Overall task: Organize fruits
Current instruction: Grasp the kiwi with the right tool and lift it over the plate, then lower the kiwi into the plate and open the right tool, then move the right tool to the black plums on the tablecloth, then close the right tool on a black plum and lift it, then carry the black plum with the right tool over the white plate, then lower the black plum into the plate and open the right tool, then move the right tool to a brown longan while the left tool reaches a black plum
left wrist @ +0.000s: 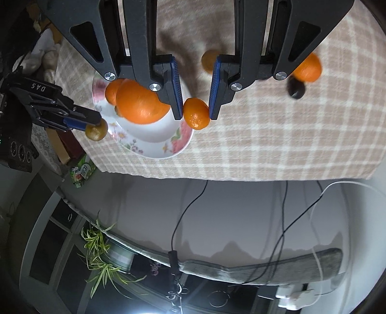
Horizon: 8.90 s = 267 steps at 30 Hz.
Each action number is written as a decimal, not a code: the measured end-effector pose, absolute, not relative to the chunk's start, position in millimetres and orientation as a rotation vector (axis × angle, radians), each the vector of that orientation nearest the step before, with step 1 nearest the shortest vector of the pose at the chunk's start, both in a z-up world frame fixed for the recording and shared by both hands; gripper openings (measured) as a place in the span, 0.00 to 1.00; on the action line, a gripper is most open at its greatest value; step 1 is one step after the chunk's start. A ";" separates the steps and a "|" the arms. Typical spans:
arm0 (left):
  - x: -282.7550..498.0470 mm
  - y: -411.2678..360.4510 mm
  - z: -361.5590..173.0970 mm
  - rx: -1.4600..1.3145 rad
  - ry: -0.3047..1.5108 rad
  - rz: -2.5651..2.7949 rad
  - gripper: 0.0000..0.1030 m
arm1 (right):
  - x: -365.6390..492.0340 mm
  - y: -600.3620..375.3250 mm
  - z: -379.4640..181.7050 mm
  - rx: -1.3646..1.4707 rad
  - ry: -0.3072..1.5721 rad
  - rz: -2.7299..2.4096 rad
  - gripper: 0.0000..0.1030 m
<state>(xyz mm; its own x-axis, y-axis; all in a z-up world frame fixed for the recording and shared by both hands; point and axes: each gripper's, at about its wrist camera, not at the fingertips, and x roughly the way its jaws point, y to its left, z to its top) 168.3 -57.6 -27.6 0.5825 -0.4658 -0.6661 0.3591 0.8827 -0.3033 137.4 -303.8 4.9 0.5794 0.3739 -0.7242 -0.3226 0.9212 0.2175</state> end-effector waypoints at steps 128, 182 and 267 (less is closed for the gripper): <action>150.6 55.9 -75.3 -0.287 0.923 -0.322 0.33 | 174.9 -69.4 -50.4 -0.448 1.008 0.709 0.25; 106.6 -73.3 -25.0 -0.202 0.848 -0.569 0.32 | 142.2 -313.9 14.1 0.004 0.863 0.426 0.25; 94.9 -117.4 -15.0 0.032 0.797 -0.511 0.77 | 138.2 -308.8 19.9 0.032 0.846 0.453 0.87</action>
<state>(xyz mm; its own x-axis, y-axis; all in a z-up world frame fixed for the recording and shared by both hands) 94.9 -117.4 -15.0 0.5844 -0.4256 -0.6908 0.4497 0.8786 -0.1609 138.2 -308.8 19.9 0.5737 0.3988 -0.7154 -0.3736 0.9047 0.2047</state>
